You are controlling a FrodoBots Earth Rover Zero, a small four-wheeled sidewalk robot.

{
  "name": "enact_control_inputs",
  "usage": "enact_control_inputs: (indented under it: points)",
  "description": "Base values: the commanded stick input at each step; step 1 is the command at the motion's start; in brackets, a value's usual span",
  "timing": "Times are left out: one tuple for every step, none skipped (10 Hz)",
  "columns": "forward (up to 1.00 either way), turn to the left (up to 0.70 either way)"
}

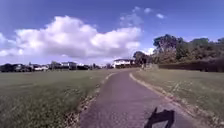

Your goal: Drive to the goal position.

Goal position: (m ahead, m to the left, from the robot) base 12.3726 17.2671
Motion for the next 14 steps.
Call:
enact_control_inputs:
  points:
    - [0.7,-0.14]
    - [0.7,-0.07]
    - [0.7,-0.03]
    - [0.7,0.0]
    - [0.7,0.0]
    - [0.7,-0.1]
    - [0.7,-0.12]
    - [0.7,-0.14]
    - [0.7,-0.14]
    - [0.7,-0.14]
    - [0.7,-0.14]
    - [0.7,-0.14]
    - [0.7,-0.14]
    - [0.7,-0.14]
